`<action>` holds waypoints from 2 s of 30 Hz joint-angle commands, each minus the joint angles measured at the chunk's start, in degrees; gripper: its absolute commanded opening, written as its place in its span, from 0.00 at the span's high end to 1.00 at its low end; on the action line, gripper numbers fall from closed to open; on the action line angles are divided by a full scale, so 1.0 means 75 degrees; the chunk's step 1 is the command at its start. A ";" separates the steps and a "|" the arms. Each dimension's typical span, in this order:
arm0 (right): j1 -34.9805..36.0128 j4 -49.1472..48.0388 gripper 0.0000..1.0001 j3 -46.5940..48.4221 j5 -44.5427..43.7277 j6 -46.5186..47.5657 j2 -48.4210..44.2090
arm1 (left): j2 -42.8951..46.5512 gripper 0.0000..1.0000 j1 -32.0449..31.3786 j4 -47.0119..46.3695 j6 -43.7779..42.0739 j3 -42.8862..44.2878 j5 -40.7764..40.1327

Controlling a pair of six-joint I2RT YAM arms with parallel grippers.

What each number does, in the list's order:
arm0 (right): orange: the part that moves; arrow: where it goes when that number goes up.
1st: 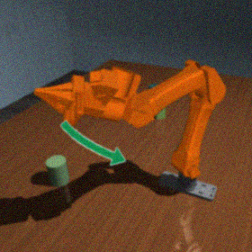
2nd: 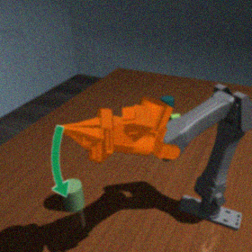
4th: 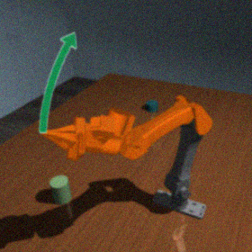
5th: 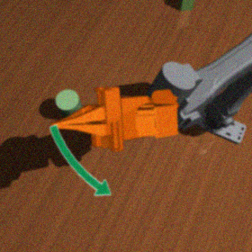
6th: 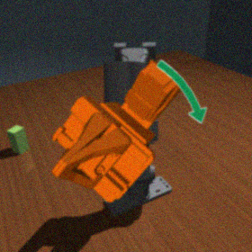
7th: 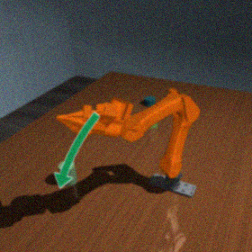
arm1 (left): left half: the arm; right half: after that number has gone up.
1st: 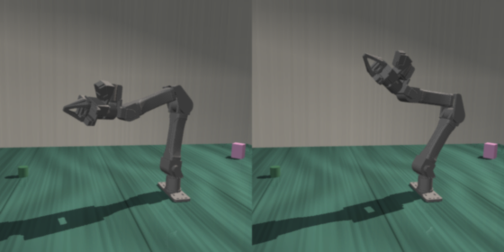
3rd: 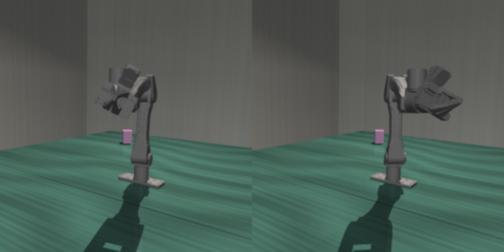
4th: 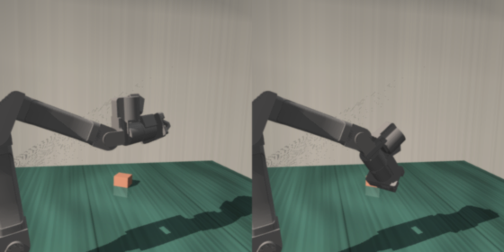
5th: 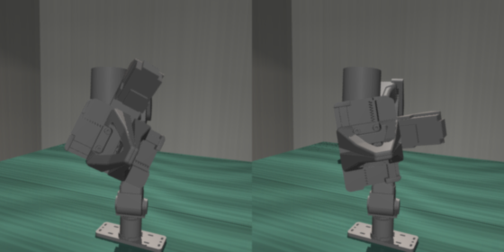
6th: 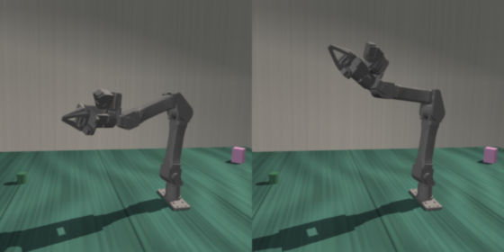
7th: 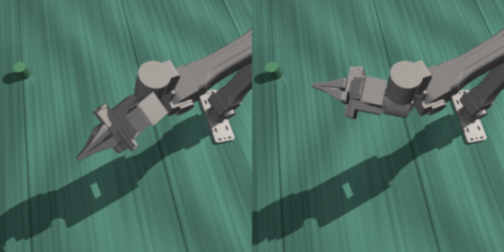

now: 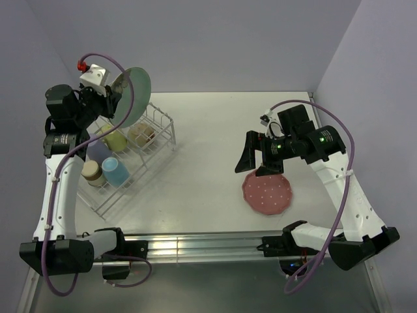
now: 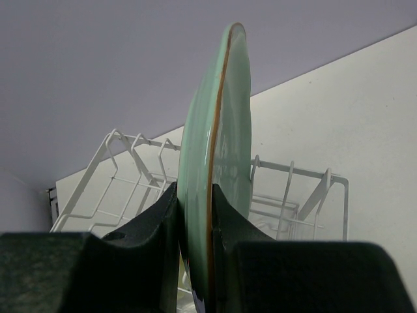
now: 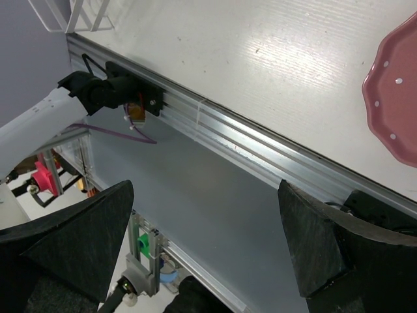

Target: Load the mixed dishes into the dish rack

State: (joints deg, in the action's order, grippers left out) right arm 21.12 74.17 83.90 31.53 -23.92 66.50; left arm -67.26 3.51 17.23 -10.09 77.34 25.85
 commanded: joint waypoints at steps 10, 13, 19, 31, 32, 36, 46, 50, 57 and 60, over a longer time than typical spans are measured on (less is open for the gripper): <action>0.0019 -0.0198 0.01 -0.0135 0.0155 0.0072 -0.0089 | 0.0425 0.89 0.0048 -0.0165 0.0009 -0.0749 -0.0329; 0.0031 -0.0198 0.01 -0.0171 0.0167 0.0084 -0.0101 | 0.0531 0.89 0.0048 -0.0212 0.0044 -0.0960 -0.0481; 0.0019 -0.0233 0.01 -0.0276 0.0226 0.0061 -0.0148 | 0.0765 0.87 0.0059 -0.0317 0.0126 -0.1382 -0.0844; 0.0019 -0.0186 0.02 -0.0417 0.0261 0.0084 -0.0206 | 0.1269 0.83 0.0048 -0.0927 0.0430 -0.2320 -0.1407; 0.0019 -0.0175 0.02 -0.0440 0.0261 0.0073 -0.0218 | 0.1281 0.89 0.0048 -0.1031 0.0489 -0.2343 -0.1465; 0.0019 -0.0175 0.02 -0.0522 0.0284 0.0072 -0.0230 | 0.1293 1.00 0.0048 -0.1325 0.0875 -0.2425 -0.1734; 0.0019 -0.0175 0.02 -0.0452 0.0261 0.0084 -0.0183 | 0.1363 1.00 0.0048 -0.1829 0.1767 -0.2133 -0.2706; 0.0019 -0.0175 0.02 -0.0394 0.0273 0.0096 -0.0125 | 0.1328 1.00 0.0048 -0.1829 0.1954 -0.1829 -0.3269; 0.0031 -0.0186 0.02 -0.0288 0.0273 0.0108 0.0004 | 0.1246 1.00 0.0048 -0.1981 0.1943 -0.1360 -0.3399; 0.0031 -0.0186 0.02 -0.0229 0.0273 0.0131 0.0051 | 0.1187 1.00 0.0048 -0.1970 0.1873 -0.1090 -0.3399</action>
State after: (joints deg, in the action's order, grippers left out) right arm 21.12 73.73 80.20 32.88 -23.90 66.61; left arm -58.50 2.92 7.44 7.11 64.25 7.44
